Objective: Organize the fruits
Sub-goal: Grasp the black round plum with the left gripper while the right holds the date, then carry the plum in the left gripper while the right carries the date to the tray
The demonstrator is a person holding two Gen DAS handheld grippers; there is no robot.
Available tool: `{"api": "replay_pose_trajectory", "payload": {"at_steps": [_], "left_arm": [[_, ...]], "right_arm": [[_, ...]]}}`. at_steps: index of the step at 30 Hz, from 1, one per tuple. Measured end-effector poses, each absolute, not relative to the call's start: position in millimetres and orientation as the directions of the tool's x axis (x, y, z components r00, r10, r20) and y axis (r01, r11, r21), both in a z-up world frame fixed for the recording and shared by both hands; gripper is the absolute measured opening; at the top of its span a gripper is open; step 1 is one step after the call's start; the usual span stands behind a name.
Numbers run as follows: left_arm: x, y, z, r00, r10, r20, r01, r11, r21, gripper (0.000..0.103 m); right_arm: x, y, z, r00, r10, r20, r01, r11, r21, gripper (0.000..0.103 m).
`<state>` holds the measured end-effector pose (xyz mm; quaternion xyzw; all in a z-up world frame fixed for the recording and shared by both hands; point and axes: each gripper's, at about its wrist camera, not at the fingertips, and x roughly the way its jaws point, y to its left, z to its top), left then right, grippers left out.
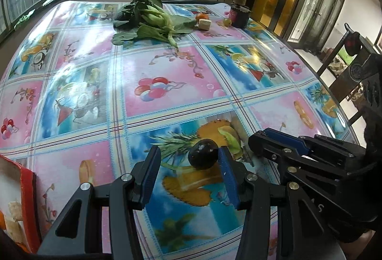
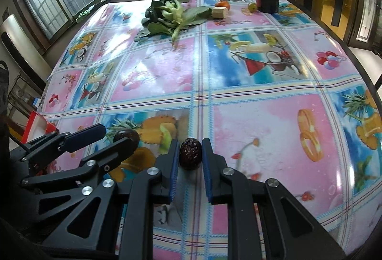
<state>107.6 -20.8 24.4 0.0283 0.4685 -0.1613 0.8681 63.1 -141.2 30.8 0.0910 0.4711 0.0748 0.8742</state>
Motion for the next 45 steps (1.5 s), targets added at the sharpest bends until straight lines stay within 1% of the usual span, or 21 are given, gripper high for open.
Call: {"api": "replay_pose_trajectory", "payload": {"at_steps": [5,9,10,12,13,14,17,21,32,38,45], "left_arm": [[108,-29,17,0.500,-0.247,-0.830,0.316,0.944,-0.091,0.050],[105,-35,15,0.516,-0.224,-0.827,0.317,0.947,-0.058,0.049],[105,-36,15,0.519,-0.219,-0.826,0.317,0.947,-0.052,0.048],[105,-39,15,0.518,-0.223,-0.826,0.323,0.945,-0.052,0.040],[105,-41,16,0.515,-0.228,-0.826,0.331,0.942,-0.054,0.032],[104,-43,16,0.512,-0.231,-0.827,0.338,0.940,-0.054,0.026],[101,-50,16,0.526,-0.204,-0.825,0.343,0.939,-0.014,0.025],[102,-45,17,0.519,-0.222,-0.826,0.333,0.942,-0.044,0.025],[89,-26,30,0.531,-0.230,-0.816,0.287,0.954,-0.082,0.025],[76,-6,43,0.556,-0.226,-0.800,0.251,0.963,-0.098,0.024],[58,34,62,0.593,-0.197,-0.780,0.182,0.977,-0.109,0.024]], "right_arm": [[60,-149,31,0.547,0.205,-0.812,-0.032,0.974,0.224,0.020],[57,-153,31,0.547,0.203,-0.812,-0.029,0.974,0.224,0.020],[57,-154,31,0.546,0.202,-0.813,-0.029,0.974,0.223,0.020],[56,-154,31,0.547,0.200,-0.813,-0.031,0.975,0.219,0.020],[56,-154,31,0.547,0.199,-0.813,-0.032,0.976,0.217,0.020],[55,-154,31,0.546,0.199,-0.814,-0.032,0.976,0.217,0.020],[55,-154,32,0.545,0.198,-0.814,-0.033,0.976,0.216,0.020],[53,-154,32,0.544,0.198,-0.815,-0.035,0.976,0.213,0.020],[51,-142,36,0.544,0.213,-0.812,-0.059,0.975,0.216,0.020],[48,-119,46,0.547,0.239,-0.802,-0.108,0.971,0.215,0.020],[43,-79,61,0.551,0.289,-0.783,-0.188,0.957,0.221,0.020]]}}
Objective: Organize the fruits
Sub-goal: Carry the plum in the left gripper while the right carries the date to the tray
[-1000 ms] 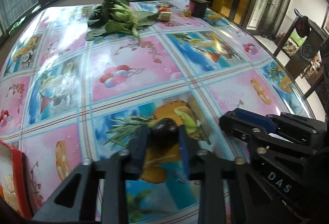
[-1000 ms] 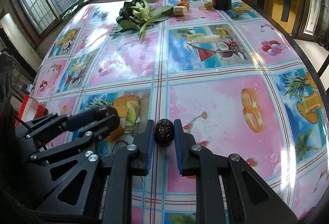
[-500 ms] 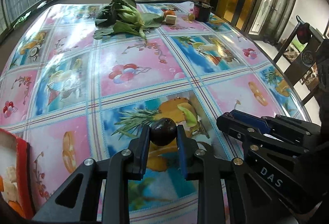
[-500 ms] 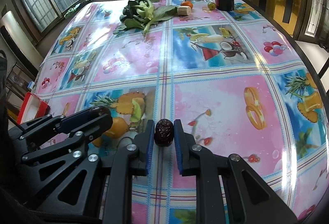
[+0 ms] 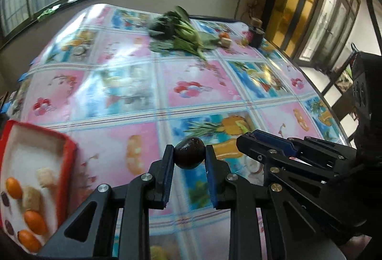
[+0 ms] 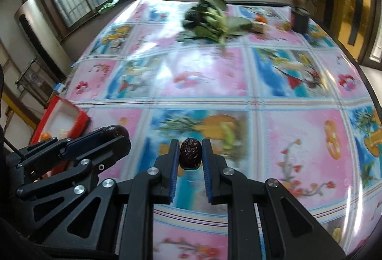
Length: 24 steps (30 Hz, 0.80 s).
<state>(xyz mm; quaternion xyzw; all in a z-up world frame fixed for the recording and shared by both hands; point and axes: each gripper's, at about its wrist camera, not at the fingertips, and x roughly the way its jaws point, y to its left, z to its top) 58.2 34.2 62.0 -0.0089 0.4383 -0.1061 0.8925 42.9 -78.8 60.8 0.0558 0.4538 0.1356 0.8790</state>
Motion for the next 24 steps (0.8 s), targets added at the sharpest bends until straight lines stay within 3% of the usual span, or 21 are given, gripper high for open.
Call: {"api": "replay_pose_trajectory", "payload": {"at_steps": [24], "left_arm": [[7,182,96,0.659,0.032,-0.752,-0.113,0.992,-0.056,0.024]], "right_arm": [[32,72,89,0.502,0.431,-0.750,-0.435,0.875,0.211,0.020]]}}
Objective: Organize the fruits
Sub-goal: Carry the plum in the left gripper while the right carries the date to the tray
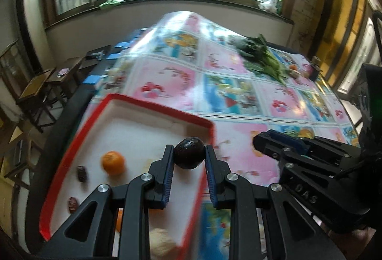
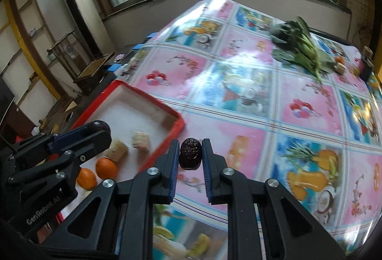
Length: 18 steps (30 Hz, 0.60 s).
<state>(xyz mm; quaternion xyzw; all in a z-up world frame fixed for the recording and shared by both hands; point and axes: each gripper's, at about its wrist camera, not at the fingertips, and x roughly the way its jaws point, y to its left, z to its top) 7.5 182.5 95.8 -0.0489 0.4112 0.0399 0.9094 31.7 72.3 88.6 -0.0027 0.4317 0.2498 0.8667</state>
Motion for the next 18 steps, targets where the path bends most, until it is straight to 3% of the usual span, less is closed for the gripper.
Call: {"api": "replay_pose_trajectory", "payload": {"at_steps": [18], "left_arm": [[-17,246,89,0.616,0.163,-0.771,-0.266,0.964,-0.009,0.024]], "right_arm": [[12,150,90,0.439,0.495,-0.750,-0.553,0.807,0.209,0.020]]}}
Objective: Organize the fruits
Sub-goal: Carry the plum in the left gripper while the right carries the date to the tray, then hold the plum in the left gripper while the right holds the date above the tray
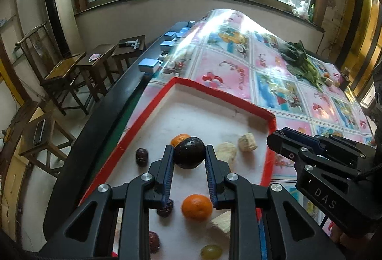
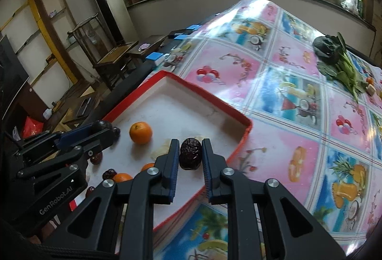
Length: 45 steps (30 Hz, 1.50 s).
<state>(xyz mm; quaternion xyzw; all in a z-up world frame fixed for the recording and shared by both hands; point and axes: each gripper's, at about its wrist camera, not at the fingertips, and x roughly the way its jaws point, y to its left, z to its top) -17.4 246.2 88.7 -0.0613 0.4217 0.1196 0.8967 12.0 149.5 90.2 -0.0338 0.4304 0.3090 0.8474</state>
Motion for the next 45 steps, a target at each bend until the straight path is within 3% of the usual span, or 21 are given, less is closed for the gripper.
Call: {"api": "replay_pose_trajectory", "payload": {"at_steps": [24,45], "left_arm": [[-42,289,68,0.565,0.213,-0.797,-0.348,0.937,0.004,0.024],[3,285,64,0.563,0.207,-0.800,-0.292,0.956,0.042,0.024]], "right_arm": [[6,176,76,0.396,0.503,-0.768,-0.580,0.786,0.215,0.020],[62,199,66,0.387,0.450,-0.805,-0.574,0.800,0.172,0.020]]}}
